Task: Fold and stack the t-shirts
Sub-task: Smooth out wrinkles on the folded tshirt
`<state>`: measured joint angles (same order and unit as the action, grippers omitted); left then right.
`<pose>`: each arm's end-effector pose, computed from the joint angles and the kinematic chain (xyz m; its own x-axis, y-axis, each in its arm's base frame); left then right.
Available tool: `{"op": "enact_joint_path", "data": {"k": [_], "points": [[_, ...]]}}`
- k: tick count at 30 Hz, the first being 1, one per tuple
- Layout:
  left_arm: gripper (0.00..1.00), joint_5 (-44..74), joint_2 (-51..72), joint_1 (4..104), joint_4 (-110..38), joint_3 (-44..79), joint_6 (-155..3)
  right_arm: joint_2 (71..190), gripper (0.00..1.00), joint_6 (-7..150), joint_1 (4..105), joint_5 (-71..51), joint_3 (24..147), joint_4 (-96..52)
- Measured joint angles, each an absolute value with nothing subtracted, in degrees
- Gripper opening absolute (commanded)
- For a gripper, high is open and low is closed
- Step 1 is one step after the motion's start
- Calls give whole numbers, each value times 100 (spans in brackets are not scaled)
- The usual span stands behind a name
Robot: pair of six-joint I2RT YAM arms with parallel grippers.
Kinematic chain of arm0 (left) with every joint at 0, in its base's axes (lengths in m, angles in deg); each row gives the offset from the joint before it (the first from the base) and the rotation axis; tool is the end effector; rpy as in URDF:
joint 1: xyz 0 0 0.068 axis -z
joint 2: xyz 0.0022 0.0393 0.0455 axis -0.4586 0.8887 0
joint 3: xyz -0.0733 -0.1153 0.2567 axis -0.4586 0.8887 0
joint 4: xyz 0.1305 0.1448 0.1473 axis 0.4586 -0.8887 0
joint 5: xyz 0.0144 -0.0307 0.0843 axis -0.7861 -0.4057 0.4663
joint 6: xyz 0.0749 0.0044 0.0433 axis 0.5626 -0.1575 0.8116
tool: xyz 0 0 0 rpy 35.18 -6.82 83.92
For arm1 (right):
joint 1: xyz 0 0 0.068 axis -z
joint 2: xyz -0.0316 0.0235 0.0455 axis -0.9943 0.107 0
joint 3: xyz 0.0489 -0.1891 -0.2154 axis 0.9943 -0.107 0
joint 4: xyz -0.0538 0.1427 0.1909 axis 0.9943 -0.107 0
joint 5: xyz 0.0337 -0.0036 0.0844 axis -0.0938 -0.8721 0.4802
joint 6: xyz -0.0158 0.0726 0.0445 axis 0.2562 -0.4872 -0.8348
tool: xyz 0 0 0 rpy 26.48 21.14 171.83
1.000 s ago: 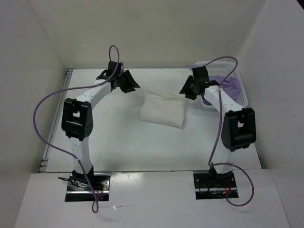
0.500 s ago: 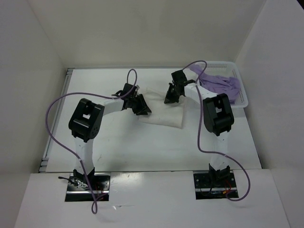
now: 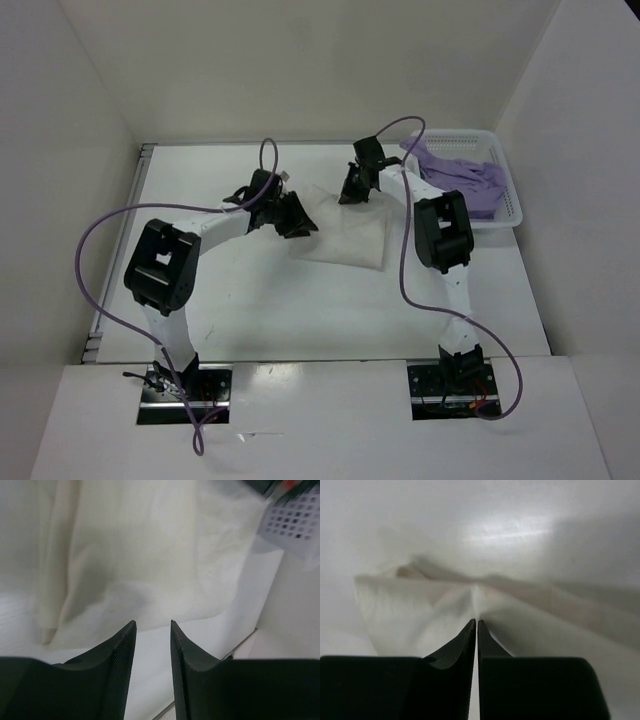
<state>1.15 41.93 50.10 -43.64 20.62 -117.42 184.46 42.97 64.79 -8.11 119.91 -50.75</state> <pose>0.3784 -0.1906 0.1888 -0.8733 -0.4318 -0.2258 -0.1401 0.6664 -0.7323 0.5040 0.1879 0.1522 -0.8644 0.3048 -0.4000 0.1032 0.8860 0.4521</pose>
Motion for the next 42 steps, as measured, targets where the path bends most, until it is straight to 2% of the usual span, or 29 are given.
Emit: {"op": "enact_joint_path", "data": {"k": [2, 8, 12, 15, 18, 24, 26, 27, 31, 37, 39, 41, 42], "points": [[41, 110, 4226, 5010, -4460, 1665, -11747, 17989, 15, 4331, 6496, -853, 11473, -5025], [41, 78, 5028, 4986, -4178, 84, -11808, 15709, 19, 4248, 6534, -835, 9467, -4695], [41, 21, 6021, 4881, -4130, -703, -11910, 14652, 11, 4045, 6593, -746, 8134, -4107], [41, 21, 6698, 4711, -4211, -974, -11921, 14564, 6, 3929, 6695, -728, 7281, -3878], [41, -172, 6965, 4497, -4224, -965, -12079, 14713, 6, 3875, 6822, -798, 6682, -3902], [49, -250, 6803, 4188, -3867, -595, -12230, 14780, 5, 3872, 6892, -905, 6516, -3829], [59, -285, 6598, 4090, -3684, -263, -12265, 14776, 9, 3875, 6892, -934, 6516, -3827], [63, -298, 6456, 4038, -3655, -86, -12293, 14767, 15, 3879, 6892, -944, 6516, -3829], [70, -97, 5621, 3841, -3706, 753, -12125, 14575, 28, 3888, 6892, -931, 6516, -3913], [86, 285, 4609, 3736, -3708, 1660, -11696, 13954, 39, 3949, 6892, -711, 6518, -3985], [84, 373, 4458, 3751, -3695, 1957, -11596, 13786, 39, 3971, 6892, -617, 6516, -3996], [73, 434, 4432, 3756, -3730, 2183, -11552, 13650, 40, 3993, 6892, -549, 6507, -4007], [70, 469, 4432, 3756, -3780, 2283, -11510, 13585, 40, 4010, 6892, -514, 6486, -4007]]}}
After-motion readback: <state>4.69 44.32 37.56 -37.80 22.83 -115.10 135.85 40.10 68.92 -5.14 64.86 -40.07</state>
